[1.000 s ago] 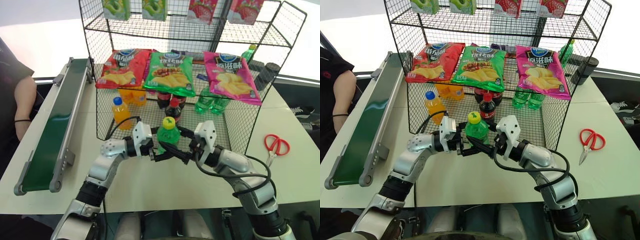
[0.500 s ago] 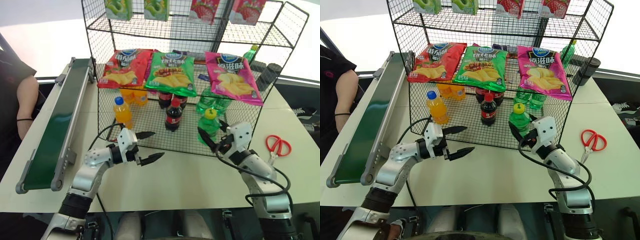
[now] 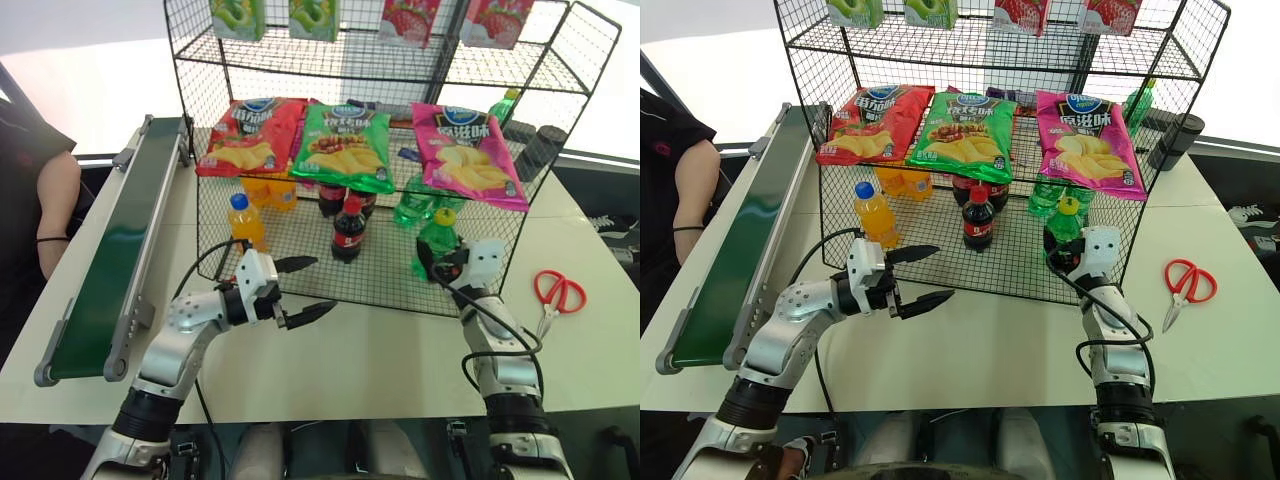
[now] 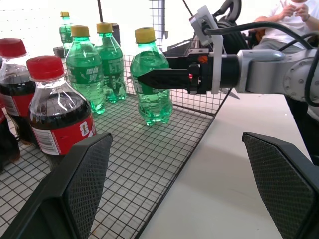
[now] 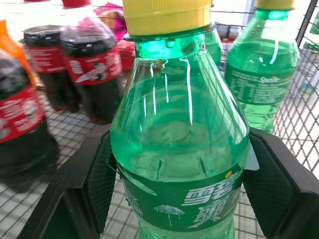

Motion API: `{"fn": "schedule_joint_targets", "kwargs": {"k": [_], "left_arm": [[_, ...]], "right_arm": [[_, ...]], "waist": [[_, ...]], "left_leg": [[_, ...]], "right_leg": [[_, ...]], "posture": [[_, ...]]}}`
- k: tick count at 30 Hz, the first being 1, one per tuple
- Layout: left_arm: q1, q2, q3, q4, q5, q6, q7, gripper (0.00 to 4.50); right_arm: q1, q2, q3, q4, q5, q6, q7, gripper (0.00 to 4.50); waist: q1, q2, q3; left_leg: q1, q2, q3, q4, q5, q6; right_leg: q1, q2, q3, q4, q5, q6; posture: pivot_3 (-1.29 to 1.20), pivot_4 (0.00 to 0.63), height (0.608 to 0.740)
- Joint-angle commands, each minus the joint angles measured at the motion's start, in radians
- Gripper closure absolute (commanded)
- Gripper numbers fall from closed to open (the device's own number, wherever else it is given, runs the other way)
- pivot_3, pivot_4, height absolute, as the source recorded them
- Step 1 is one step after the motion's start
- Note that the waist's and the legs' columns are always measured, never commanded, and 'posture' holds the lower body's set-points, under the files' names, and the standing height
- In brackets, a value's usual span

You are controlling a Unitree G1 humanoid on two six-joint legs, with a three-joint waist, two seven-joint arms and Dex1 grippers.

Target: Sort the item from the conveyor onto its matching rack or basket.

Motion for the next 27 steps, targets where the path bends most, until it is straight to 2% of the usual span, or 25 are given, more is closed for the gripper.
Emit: {"fn": "schedule_joint_targets", "kwargs": {"k": [1,5,8,18,27], "left_arm": [[-0.002,0.001,0.003,-0.046,-0.011,0.002,0.004,0.05],[0.0,-0.002,-0.003,-0.05,-0.009,0.004,0.007,0.05],[-0.001,-0.005,-0.009,-0.05,-0.007,0.004,0.007,0.0],[0.0,-0.011,0.017,-0.038,-0.015,0.023,0.035,0.0],[0.019,0.046,0.086,0.023,0.02,0.005,0.087,0.0]], "right_arm": [[-0.045,0.01,-0.041,0.015,0.029,-0.056,-0.005,1.5],[-0.048,0.02,-0.051,0.025,0.051,-0.053,0.006,1.5],[-0.031,0.02,-0.051,-0.001,0.057,-0.042,0.009,0.05],[0.132,-0.029,-0.019,-0.25,-0.016,0.002,0.006,0.01],[0.303,-0.131,0.01,-0.548,0.0,0.119,0.093,0.01]], "waist": [[0.0,0.0,0.0],[0.0,0.0,0.0],[0.0,0.0,0.0],[0.004,0.001,-0.001],[0.005,0.002,-0.001]], "left_leg": [[0.0,0.0,0.0,0.0,0.0,0.0],[0.0,0.0,0.0,0.0,0.0,0.0],[0.0,0.0,0.0,0.0,0.0,0.0],[0.0,0.0,0.0,0.0,0.0,0.0],[0.006,0.0,0.0,-0.001,0.0,0.0]], "right_leg": [[0.0,0.0,0.0,0.0,0.0,0.0],[0.0,0.0,0.0,0.0,0.0,0.0],[0.0,0.0,0.0,0.0,0.0,0.0],[0.001,0.0,0.0,0.0,0.0,0.0],[0.005,0.0,0.0,0.0,0.0,0.0]], "posture": [[0.0,0.15,0.74],[0.0,0.15,0.74],[0.0,0.15,0.74],[0.0,0.15,0.74],[0.0,0.15,0.74]]}}
